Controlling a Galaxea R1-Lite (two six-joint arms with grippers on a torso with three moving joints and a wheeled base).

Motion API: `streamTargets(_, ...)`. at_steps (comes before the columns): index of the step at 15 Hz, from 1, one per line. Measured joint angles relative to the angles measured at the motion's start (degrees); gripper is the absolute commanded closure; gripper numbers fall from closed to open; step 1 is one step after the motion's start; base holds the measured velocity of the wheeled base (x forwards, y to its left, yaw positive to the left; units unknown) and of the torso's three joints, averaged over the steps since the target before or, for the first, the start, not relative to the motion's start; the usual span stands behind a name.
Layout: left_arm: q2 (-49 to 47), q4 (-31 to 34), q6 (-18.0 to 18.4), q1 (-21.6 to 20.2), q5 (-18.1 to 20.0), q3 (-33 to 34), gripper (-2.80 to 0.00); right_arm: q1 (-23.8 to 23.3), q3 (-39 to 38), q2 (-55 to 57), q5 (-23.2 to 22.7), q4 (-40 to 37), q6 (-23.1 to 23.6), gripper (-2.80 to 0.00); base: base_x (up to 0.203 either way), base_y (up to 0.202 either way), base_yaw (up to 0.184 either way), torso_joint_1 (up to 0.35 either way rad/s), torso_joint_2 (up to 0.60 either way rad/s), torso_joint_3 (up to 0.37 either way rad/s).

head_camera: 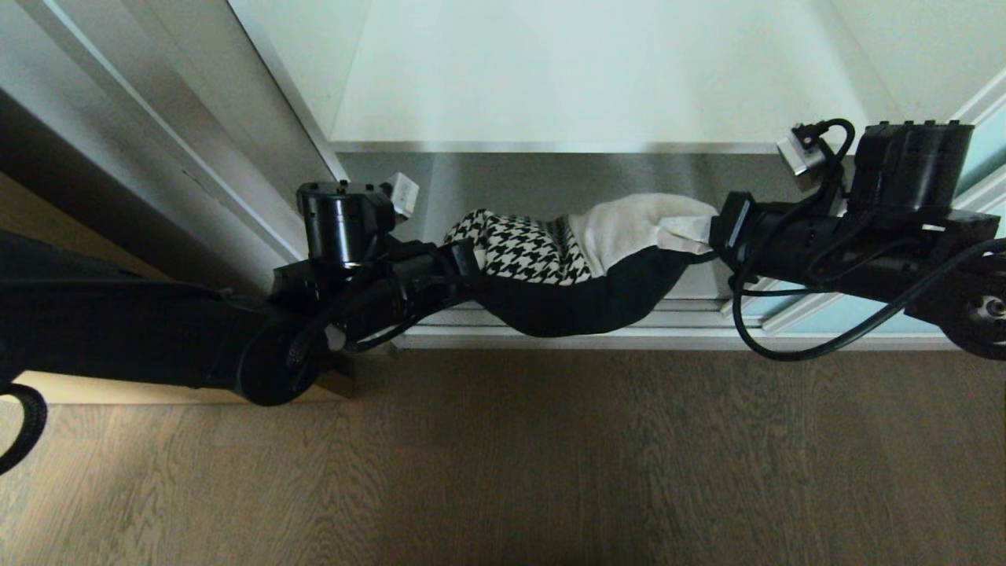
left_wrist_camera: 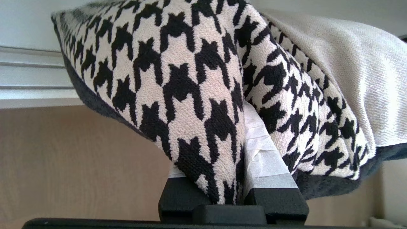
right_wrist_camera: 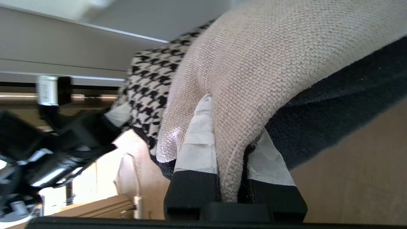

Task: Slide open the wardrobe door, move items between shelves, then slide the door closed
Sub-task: Place the pillow on the lower shelf

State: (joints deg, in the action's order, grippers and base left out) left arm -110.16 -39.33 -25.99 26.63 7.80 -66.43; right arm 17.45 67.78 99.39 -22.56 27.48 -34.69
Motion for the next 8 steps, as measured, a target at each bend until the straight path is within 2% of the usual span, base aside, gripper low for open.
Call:
streamTargets(2,-3.22,-1.35,0.61,-0.42,-0.15,-0.19,0.00,-1.13,-0.65,3.76,0.13,2.07,0.80,0.00,0.000,0.000,0.000,0.000,0.00,0.000)
streamTargets(6,-14.83,-11.83,1.45,-1.96,-0.09,1.63,0.00,-3.75,-1.52,15.41,0.30,9.81,1.28,0.00,0.000,0.000,0.000,0.000,0.00,0.000)
streamTargets(8,-18.99,-14.89,1.77,-2.94,0.00,1.12,0.00,-4.79,-1.12,19.25,0.24,10.95,1.35,0.00,0.000,0.000,0.000,0.000,0.00,0.000)
